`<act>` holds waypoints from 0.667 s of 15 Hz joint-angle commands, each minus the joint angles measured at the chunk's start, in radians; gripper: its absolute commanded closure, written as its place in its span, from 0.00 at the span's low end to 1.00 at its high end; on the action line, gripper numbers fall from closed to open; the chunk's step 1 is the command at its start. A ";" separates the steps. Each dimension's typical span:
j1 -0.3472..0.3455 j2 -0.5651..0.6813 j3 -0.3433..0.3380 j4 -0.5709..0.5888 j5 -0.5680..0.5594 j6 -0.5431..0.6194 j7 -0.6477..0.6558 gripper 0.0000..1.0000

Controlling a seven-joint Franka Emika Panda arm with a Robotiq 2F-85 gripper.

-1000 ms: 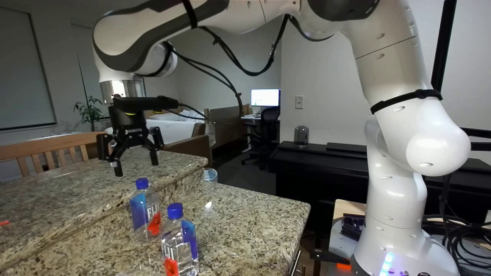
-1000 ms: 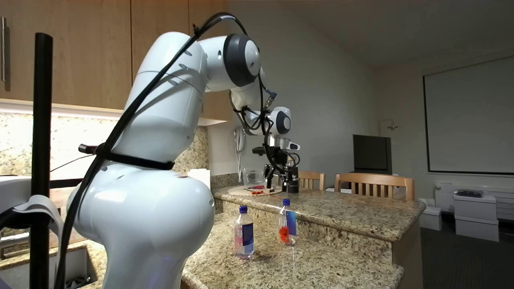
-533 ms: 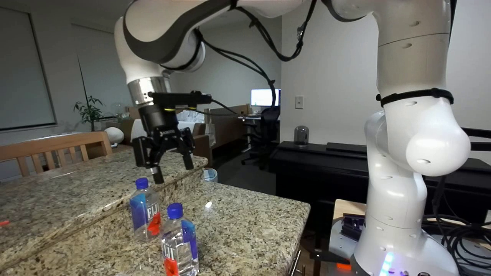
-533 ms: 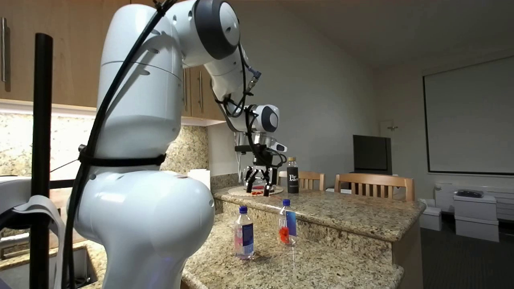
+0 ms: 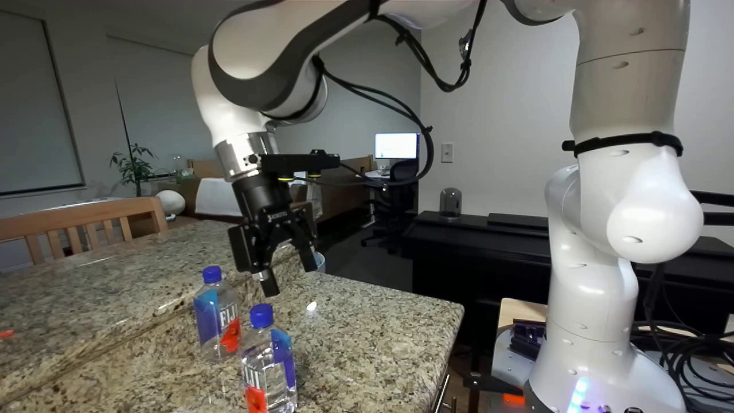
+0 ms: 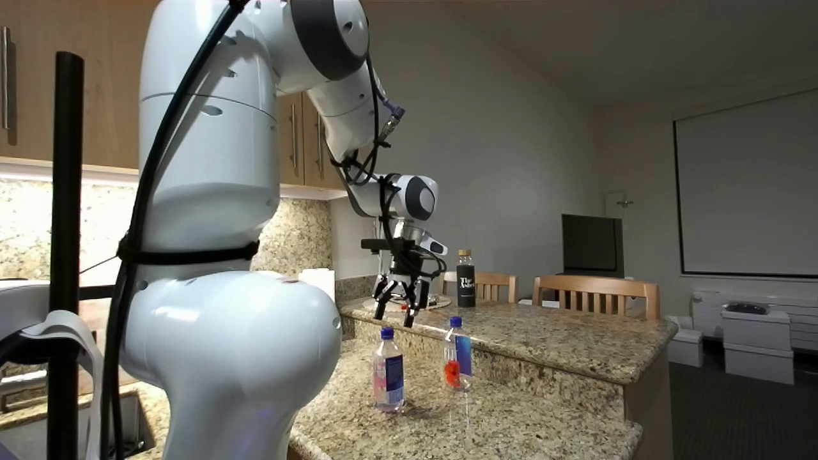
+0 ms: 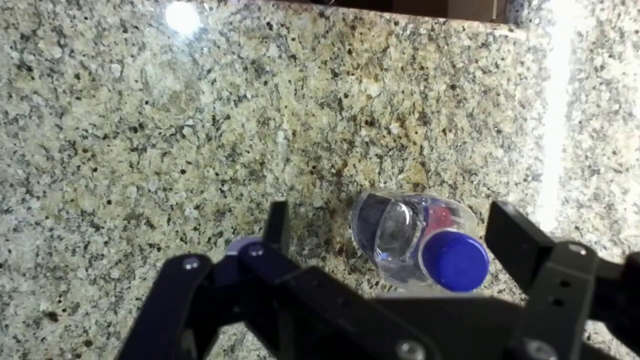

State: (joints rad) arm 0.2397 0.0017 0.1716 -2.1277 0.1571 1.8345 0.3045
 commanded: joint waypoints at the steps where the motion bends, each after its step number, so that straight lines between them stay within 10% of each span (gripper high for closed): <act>1: -0.013 0.000 0.013 0.003 0.000 -0.002 0.000 0.00; 10: 0.034 0.000 0.075 -0.086 0.242 0.371 0.304 0.00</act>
State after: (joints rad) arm 0.2477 0.0024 0.2051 -2.1576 0.3536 2.0591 0.4599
